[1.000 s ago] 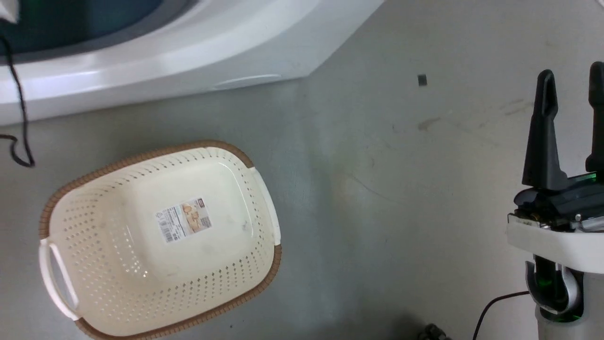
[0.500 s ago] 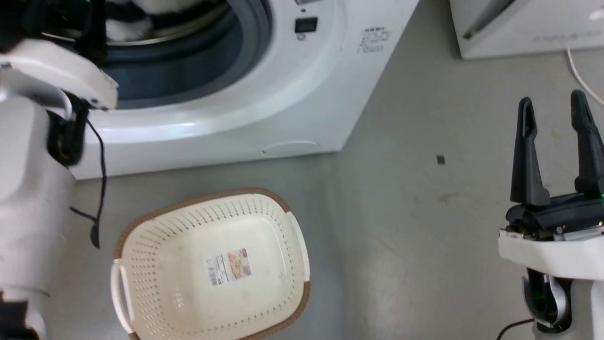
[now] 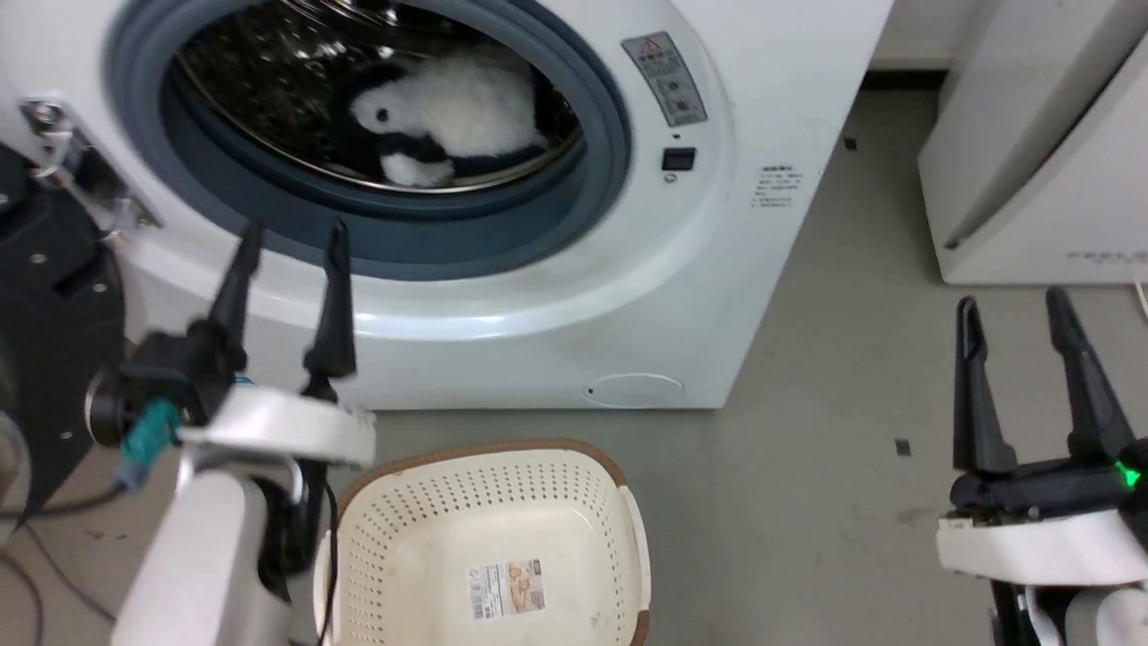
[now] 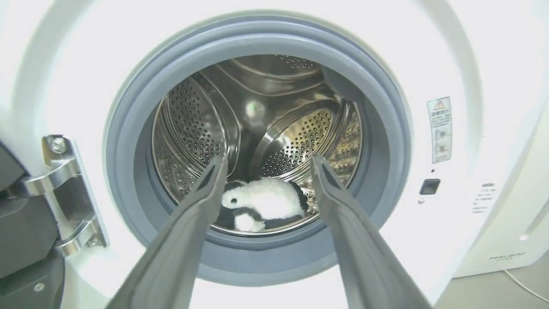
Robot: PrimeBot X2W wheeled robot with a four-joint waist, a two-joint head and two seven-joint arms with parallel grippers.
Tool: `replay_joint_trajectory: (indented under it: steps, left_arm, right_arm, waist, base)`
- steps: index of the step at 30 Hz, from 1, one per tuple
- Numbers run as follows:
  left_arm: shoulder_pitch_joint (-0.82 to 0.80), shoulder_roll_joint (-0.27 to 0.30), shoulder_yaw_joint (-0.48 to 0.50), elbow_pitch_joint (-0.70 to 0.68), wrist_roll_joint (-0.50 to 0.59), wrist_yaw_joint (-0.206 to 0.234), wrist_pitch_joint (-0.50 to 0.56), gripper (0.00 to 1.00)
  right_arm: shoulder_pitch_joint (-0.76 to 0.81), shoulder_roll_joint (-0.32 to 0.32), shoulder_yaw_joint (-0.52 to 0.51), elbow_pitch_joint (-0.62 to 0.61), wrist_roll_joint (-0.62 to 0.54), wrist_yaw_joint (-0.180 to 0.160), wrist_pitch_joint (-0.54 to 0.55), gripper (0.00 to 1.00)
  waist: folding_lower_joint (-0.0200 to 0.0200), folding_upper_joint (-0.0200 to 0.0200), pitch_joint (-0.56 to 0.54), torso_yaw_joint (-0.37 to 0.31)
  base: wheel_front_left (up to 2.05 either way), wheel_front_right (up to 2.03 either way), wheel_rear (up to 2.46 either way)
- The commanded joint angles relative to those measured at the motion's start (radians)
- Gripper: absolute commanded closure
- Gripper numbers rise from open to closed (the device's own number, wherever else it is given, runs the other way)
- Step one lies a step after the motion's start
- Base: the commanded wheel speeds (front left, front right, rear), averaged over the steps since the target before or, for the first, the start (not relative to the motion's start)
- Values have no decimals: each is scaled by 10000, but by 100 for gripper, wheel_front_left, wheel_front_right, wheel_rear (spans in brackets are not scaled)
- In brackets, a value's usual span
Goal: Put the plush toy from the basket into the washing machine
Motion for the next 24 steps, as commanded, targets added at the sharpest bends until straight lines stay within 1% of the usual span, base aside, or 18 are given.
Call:
replay_joint_trajectory:
  steps: [1, 2, 4, 6, 7, 9, 11, 14, 18, 24]
  left_arm:
    - [536, -140, 153, -321, 164, 113, -52, 0]
    - [847, -252, 269, -538, 235, 153, -52, 0]
    - [1449, -465, 406, -845, 327, 98, -52, 0]
    - [1978, -553, 448, -1035, 569, 33, -52, 0]
    - [1978, -553, 448, -1035, 569, 33, -52, 0]
    - [2660, -791, 553, -1273, 793, -42, -52, 0]
    - [2861, -847, 559, -1313, 914, -54, -52, 0]
    - [3414, -1168, 631, -1338, 1010, -72, -52, 0]
    - [3868, -1452, 669, -1263, 1127, -220, -53, 0]
    - [4164, -1525, 642, -1428, 1699, -471, -53, 0]
  right_arm:
    - [236, 13, 8, 52, -34, -7, -44, 0]
    - [311, 13, 9, 71, -28, -7, -44, 0]
    - [447, 13, 5, 113, 7, -7, -44, 0]
    - [566, 13, 44, 174, 39, -7, -44, 0]
    - [566, 13, 44, 174, 39, -7, -44, 0]
    - [727, 13, 114, 250, 58, -7, -44, 0]
    - [778, 13, 125, 271, 66, -7, -44, 0]
    - [910, 13, 159, 307, 97, -7, -44, 0]
    - [1037, 13, 149, 381, 121, -7, -44, 0]
    - [1161, 13, 195, 507, 146, -7, -44, 0]
  waist:
    - [2, -1, -311, 236]
    - [2, -1, -381, 265]
    - [2, -1, -509, 309]
    - [2, -1, -646, 318]
    - [2, -1, -646, 318]
    - [2, -1, -839, 318]
    - [2, -1, -898, 321]
    - [2, -1, -1022, 313]
    - [2, -1, -1119, 302]
    - [2, -1, -1213, 285]
  base:
    - [0, 0, 0]
    - [0, 0, 0]
    - [0, 0, 0]
    - [0, 0, 0]
    - [0, 0, 0]
    - [0, 0, 0]
    - [0, 0, 0]
    - [0, 0, 0]
    - [0, 0, 0]
    - [0, 0, 0]
